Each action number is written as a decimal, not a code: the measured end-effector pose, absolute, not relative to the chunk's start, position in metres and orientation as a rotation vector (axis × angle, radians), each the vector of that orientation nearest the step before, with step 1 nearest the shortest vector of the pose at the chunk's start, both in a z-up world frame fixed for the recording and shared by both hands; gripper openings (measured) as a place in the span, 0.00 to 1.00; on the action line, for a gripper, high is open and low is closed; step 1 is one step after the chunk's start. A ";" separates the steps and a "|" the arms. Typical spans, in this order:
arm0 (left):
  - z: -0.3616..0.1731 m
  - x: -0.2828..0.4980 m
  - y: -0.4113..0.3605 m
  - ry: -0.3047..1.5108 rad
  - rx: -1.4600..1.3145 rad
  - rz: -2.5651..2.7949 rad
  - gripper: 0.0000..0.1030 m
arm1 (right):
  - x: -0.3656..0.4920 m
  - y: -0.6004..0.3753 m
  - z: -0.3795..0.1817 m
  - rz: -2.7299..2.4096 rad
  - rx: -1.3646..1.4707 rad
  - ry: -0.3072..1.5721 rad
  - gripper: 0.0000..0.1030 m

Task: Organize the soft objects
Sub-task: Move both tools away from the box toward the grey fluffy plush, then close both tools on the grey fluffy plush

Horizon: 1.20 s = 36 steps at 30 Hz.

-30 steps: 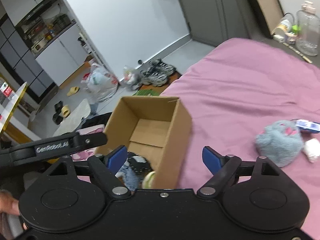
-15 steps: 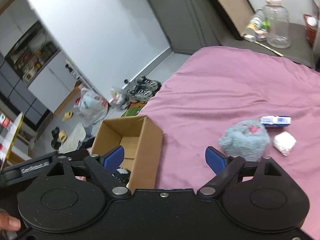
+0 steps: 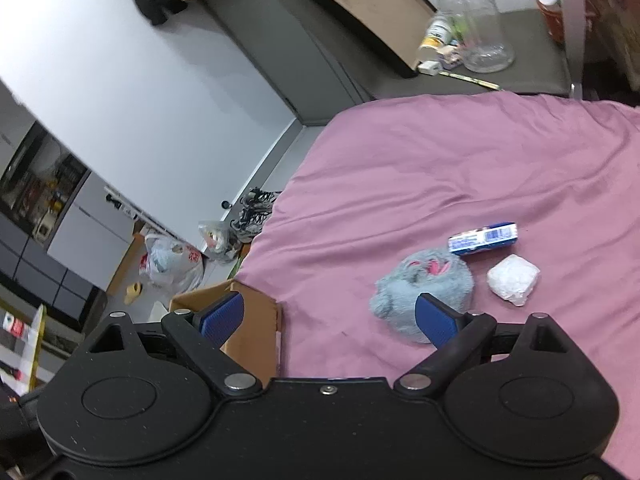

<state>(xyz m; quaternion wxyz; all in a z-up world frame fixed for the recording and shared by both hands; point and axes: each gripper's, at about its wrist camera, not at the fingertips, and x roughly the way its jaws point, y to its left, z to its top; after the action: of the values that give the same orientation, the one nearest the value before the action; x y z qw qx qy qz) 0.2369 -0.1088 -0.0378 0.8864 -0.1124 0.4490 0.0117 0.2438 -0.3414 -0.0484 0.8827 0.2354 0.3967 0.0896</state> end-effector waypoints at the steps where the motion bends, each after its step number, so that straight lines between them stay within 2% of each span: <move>1: -0.039 0.239 -0.114 0.933 -0.227 0.023 1.00 | 0.246 -0.346 -0.049 0.185 0.498 0.825 0.90; 10: -0.056 0.260 -0.159 0.938 -0.214 0.024 0.97 | 0.264 -0.388 -0.059 0.129 0.539 0.811 0.88; 12: -0.062 0.264 -0.169 0.941 -0.212 0.021 0.97 | 0.270 -0.400 -0.065 0.124 0.564 0.816 0.82; 14: -0.065 0.268 -0.177 0.937 -0.212 0.005 0.96 | 0.274 -0.411 -0.072 0.119 0.594 0.825 0.71; 19: -0.079 0.279 -0.197 0.945 -0.223 -0.013 0.79 | 0.284 -0.427 -0.094 0.097 0.648 0.870 0.56; 21: -0.084 0.283 -0.202 0.945 -0.239 -0.001 0.68 | 0.289 -0.428 -0.102 0.106 0.664 0.888 0.50; 26: -0.099 0.295 -0.214 0.956 -0.273 -0.002 0.62 | 0.298 -0.432 -0.115 0.119 0.696 0.921 0.33; 32: -0.124 0.309 -0.227 1.003 -0.305 -0.005 0.54 | 0.311 -0.445 -0.139 0.114 0.808 0.970 0.30; 36: -0.142 0.316 -0.232 1.044 -0.323 -0.003 0.54 | 0.316 -0.444 -0.149 0.120 0.833 0.999 0.30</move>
<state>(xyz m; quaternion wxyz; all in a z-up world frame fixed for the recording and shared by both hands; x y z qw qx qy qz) 0.3162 -0.2323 -0.1415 0.8545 -0.1538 0.4962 -0.0015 0.3158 -0.4436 -0.1493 0.7942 0.3876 0.4646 0.0560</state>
